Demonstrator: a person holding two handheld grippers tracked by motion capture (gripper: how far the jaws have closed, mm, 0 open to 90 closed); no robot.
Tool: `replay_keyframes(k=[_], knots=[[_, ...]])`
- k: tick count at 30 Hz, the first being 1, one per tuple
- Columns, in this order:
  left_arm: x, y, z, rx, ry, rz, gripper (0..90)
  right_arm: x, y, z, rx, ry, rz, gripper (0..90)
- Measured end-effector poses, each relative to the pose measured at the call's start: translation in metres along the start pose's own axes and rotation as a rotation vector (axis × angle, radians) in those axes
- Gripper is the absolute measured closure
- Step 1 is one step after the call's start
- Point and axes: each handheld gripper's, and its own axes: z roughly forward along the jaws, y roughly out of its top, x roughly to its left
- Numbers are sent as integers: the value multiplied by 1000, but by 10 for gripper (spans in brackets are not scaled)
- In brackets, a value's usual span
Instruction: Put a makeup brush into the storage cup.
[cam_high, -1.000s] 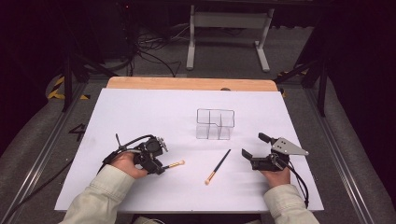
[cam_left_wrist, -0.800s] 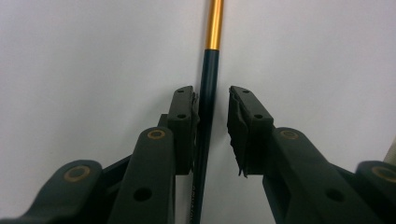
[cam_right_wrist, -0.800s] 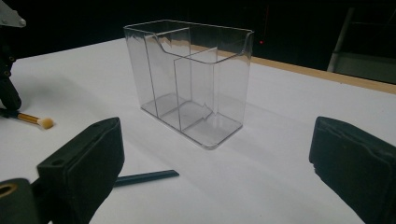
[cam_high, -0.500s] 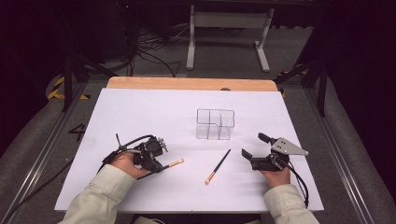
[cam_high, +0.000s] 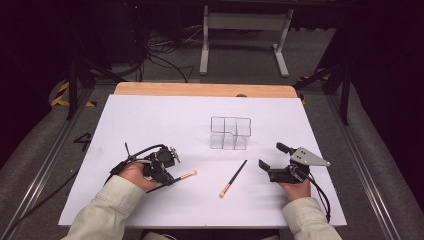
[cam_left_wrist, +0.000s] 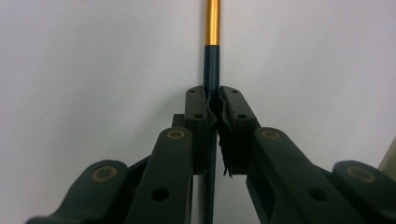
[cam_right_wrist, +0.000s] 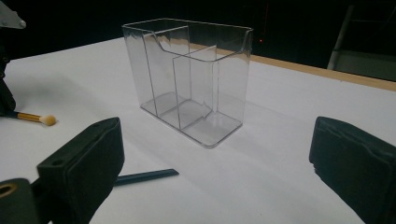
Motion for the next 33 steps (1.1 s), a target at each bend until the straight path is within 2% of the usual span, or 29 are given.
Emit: replay_keyframes(k=[26, 33], knots=[[-8, -6, -37, -228, 39, 3, 826, 0, 0, 0, -1, 1, -1, 39], [-9, -11, -47, -332, 50, -2, 827, 0, 0, 0, -1, 2, 0, 39]])
